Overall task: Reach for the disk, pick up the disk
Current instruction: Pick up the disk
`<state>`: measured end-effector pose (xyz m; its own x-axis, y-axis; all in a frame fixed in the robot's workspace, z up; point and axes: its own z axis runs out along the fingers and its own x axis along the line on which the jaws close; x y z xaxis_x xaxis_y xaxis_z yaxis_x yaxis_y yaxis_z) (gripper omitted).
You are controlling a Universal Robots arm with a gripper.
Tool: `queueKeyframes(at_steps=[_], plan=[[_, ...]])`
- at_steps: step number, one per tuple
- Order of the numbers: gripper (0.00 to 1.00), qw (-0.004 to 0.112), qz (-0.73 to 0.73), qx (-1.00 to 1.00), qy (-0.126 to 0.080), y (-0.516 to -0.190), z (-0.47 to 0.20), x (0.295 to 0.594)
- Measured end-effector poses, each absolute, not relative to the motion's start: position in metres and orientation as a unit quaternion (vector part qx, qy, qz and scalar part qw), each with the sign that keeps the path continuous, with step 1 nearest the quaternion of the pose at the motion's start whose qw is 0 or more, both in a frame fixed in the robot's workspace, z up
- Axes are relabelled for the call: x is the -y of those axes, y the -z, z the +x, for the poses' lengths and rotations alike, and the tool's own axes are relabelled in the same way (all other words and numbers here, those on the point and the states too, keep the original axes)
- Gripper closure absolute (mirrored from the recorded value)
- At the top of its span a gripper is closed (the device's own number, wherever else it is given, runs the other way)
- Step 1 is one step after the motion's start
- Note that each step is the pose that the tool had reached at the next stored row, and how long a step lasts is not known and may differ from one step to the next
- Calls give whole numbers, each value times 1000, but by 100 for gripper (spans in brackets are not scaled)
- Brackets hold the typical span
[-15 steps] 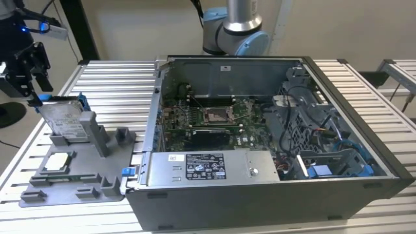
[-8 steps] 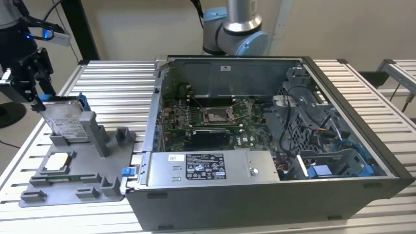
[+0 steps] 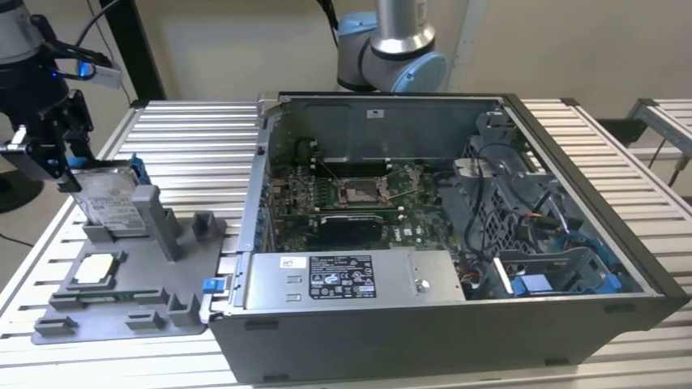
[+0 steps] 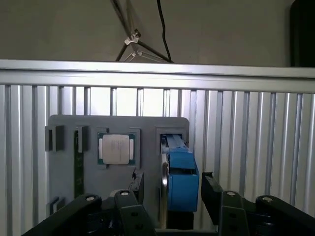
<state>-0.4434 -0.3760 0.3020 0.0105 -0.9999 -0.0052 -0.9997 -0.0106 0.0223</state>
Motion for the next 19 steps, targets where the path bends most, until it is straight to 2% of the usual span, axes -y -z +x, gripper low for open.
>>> queueKeyframes(at_steps=[19], plan=[[0,5,711,703,10,-267,-443,376]])
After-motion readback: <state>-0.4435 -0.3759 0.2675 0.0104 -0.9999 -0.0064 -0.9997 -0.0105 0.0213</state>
